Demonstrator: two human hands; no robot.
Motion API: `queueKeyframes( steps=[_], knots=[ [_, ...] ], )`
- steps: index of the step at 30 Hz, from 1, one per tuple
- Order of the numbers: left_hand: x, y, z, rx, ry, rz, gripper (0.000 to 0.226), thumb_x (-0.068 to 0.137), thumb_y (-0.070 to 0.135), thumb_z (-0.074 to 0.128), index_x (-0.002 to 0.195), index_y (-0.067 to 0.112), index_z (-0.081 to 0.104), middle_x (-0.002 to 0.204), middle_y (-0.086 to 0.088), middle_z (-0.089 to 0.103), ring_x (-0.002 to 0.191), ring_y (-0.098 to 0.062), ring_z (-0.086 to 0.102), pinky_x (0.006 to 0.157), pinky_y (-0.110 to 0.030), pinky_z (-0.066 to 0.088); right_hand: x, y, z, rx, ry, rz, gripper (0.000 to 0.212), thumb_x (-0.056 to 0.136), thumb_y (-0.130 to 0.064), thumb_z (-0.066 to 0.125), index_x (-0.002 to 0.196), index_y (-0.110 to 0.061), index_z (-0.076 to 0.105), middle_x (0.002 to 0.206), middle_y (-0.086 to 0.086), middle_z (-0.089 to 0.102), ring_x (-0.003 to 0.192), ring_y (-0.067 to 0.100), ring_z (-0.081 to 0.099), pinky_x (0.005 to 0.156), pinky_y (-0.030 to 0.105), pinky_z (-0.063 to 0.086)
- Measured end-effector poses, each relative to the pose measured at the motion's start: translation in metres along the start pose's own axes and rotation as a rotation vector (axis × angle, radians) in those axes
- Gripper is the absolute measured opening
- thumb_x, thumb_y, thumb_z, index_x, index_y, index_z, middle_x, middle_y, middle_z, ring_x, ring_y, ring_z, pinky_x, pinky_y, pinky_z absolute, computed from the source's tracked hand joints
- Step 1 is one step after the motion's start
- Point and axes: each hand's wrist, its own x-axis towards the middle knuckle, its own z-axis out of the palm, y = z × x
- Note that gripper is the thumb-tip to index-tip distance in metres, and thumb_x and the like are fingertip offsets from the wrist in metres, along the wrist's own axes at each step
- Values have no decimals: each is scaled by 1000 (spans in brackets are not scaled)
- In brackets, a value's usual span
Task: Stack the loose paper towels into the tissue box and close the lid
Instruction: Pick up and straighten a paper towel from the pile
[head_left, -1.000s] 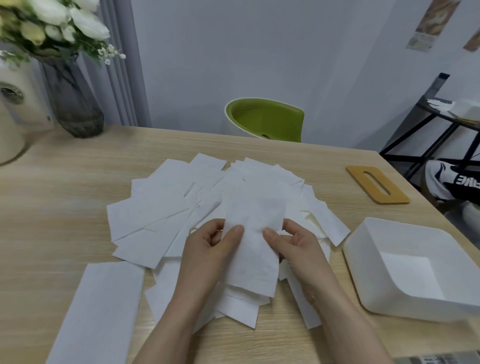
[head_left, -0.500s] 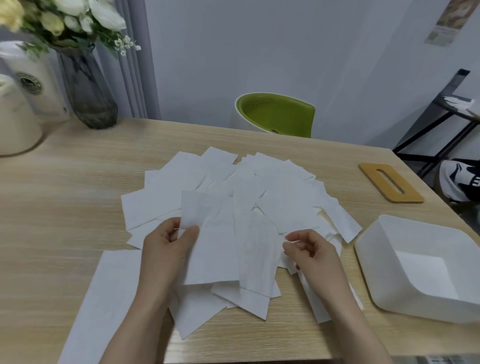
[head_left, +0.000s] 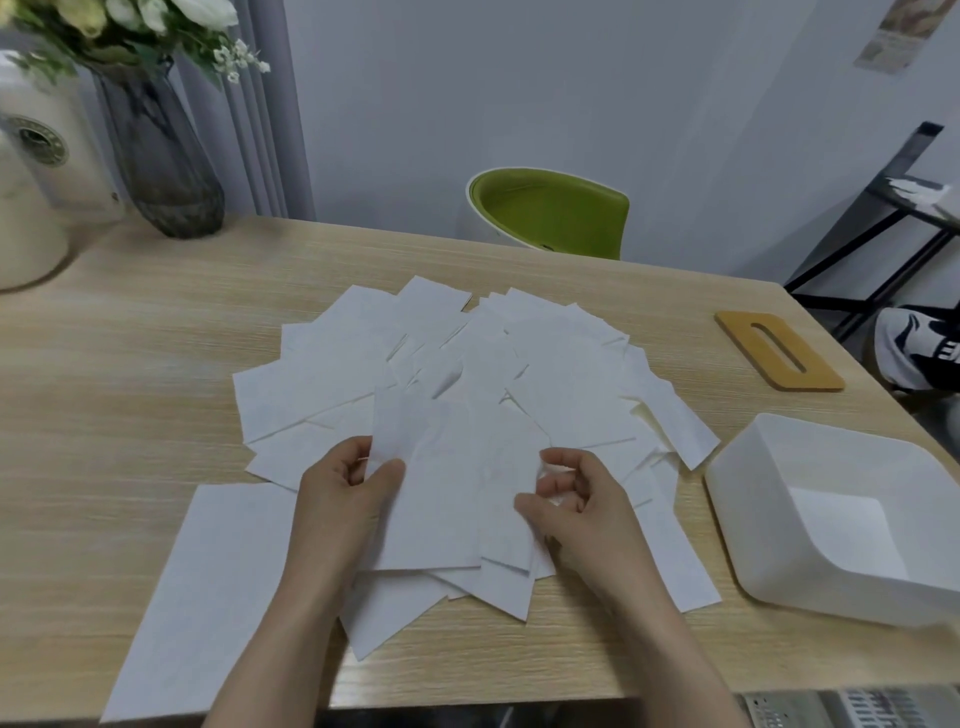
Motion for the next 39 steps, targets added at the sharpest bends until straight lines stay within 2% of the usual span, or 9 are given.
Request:
queueKeyframes(
  steps=[6, 9, 13, 16, 20, 24, 28, 32, 39],
  knots=[
    [-1, 0, 2, 22, 3, -4, 17, 88, 6, 64, 91, 22, 71, 79, 3, 76, 75, -17, 71, 70, -34, 53, -3, 1, 12, 153, -24, -10, 50, 83, -10, 68, 122, -35, 47, 77, 10, 65, 69, 26, 58, 69, 32, 50],
    [-3, 2, 4, 8, -2, 4, 16, 90, 9, 62, 90, 22, 71, 75, 3, 75, 70, -13, 69, 66, -30, 51, -2, 2, 11, 72, 28, -106, 36, 87, -7, 62, 114, -31, 60, 61, 3, 42, 57, 12, 43, 57, 17, 38],
    [-7, 1, 10, -19, -12, 6, 17, 94, 11, 57, 88, 19, 71, 77, -8, 71, 71, -16, 62, 66, -30, 46, -1, 1, -2, 30, 113, -194, 29, 89, -6, 61, 96, -32, 71, 61, -15, 46, 58, -1, 44, 58, 8, 38],
    [-9, 2, 15, -44, -18, -17, 18, 95, 10, 56, 97, 22, 69, 83, 5, 75, 78, -11, 68, 67, -24, 49, 0, -4, -14, 57, 136, -233, 34, 90, -4, 59, 95, -35, 72, 72, -14, 63, 68, 3, 54, 65, 10, 46],
    [-9, 2, 17, -30, -23, -30, 24, 93, 6, 56, 108, 21, 66, 95, 4, 76, 89, -13, 71, 75, -31, 52, 1, -12, -26, 108, 97, -262, 30, 89, -5, 61, 97, -31, 74, 90, -10, 71, 83, 16, 62, 73, 17, 51],
    [-11, 2, 17, -21, -17, -26, 24, 93, 5, 55, 105, 23, 66, 91, 7, 76, 86, -12, 71, 77, -32, 55, 3, -12, -21, 96, 54, -233, 22, 86, -15, 67, 93, -34, 75, 73, -14, 61, 66, 5, 49, 60, 8, 42],
    [-12, 1, 18, -33, -3, -12, 22, 94, 8, 55, 99, 26, 67, 86, 10, 76, 80, -7, 70, 68, -24, 51, 7, -7, -10, 70, 13, -143, 23, 87, -14, 67, 101, -31, 73, 57, -18, 42, 61, 8, 42, 58, 13, 37],
    [-13, 0, 18, -44, 5, -11, 24, 96, 7, 53, 94, 26, 68, 81, 11, 75, 73, -3, 68, 65, -20, 51, 2, -10, -12, 77, 46, -155, 29, 90, -8, 61, 102, -32, 73, 87, -19, 71, 86, -4, 63, 69, 8, 45],
    [-12, -2, 18, -83, 30, -43, 27, 96, 7, 49, 94, 23, 70, 85, 8, 75, 76, -2, 67, 63, -14, 49, -2, -27, -26, 274, 155, -322, 31, 88, -3, 63, 100, -29, 75, 96, -12, 74, 87, -4, 65, 73, 8, 49]
  ],
)
